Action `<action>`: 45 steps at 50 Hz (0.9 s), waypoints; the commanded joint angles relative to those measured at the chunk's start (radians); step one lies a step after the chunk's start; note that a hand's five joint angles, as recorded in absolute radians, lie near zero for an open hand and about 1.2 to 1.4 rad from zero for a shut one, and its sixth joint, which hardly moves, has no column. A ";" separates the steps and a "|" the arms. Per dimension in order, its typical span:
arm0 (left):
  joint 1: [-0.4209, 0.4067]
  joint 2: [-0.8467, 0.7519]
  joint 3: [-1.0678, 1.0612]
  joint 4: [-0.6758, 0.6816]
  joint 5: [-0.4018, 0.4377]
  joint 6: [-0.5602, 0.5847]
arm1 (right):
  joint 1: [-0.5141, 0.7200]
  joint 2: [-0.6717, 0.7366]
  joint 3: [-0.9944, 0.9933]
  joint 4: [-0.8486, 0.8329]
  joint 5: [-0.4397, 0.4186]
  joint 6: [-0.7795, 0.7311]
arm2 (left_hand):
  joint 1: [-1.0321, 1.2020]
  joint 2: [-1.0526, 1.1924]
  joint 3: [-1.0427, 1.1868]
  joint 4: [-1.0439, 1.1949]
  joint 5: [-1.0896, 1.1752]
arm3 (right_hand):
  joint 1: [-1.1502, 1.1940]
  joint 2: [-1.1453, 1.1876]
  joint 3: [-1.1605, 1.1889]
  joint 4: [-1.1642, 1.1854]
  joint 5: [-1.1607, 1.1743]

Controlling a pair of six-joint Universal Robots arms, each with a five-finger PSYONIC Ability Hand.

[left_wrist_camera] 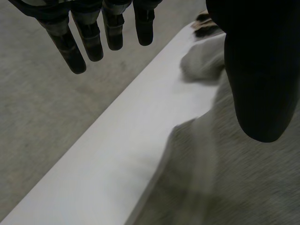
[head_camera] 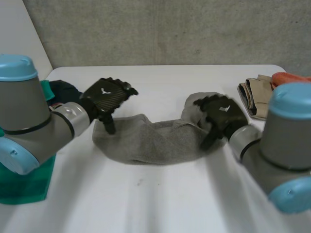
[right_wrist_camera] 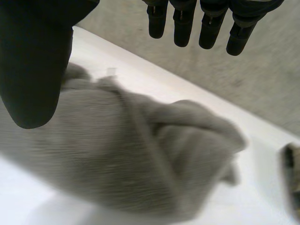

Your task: Fold the laundry.

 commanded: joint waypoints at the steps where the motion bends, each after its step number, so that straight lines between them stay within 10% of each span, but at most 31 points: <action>1: -0.190 0.017 0.023 -0.060 -0.130 -0.037 | -0.180 0.068 -0.122 0.026 -0.126 -0.325 | -0.021 -0.031 -0.036 -0.029 -0.049 | -0.055 -0.035 -0.032 -0.032 -0.047; 12: -0.432 -0.225 0.208 0.120 -0.357 -0.028 | -0.335 0.226 -0.242 0.063 -0.189 -0.474 | 0.029 0.019 0.015 0.021 0.002 | -0.055 -0.035 -0.032 -0.032 -0.047; 27: -0.441 -0.573 0.555 0.037 -0.361 0.034 | -0.404 0.229 -0.165 0.030 -0.267 -0.451 | 0.513 0.503 0.498 0.505 0.485 | -0.055 -0.035 -0.032 -0.032 -0.047; 30: -0.432 -0.566 0.557 0.043 -0.385 0.029 | -0.409 0.231 -0.166 0.025 -0.285 -0.458 | 1.170 1.160 1.156 1.162 1.143 | -0.055 -0.035 -0.032 -0.032 -0.047; 36: -0.443 -0.423 0.440 0.104 -0.508 0.023 | -0.412 0.240 -0.206 0.014 -0.356 -0.499 | 1.200 1.190 1.186 1.193 1.173 | -0.055 -0.035 -0.032 -0.032 -0.047; 45: -0.441 -0.118 0.158 0.146 -0.419 0.129 | -0.398 0.294 -0.326 0.016 -0.603 -0.686 | 1.200 1.190 1.186 1.193 1.173 | -0.055 -0.035 -0.032 -0.032 -0.047</action>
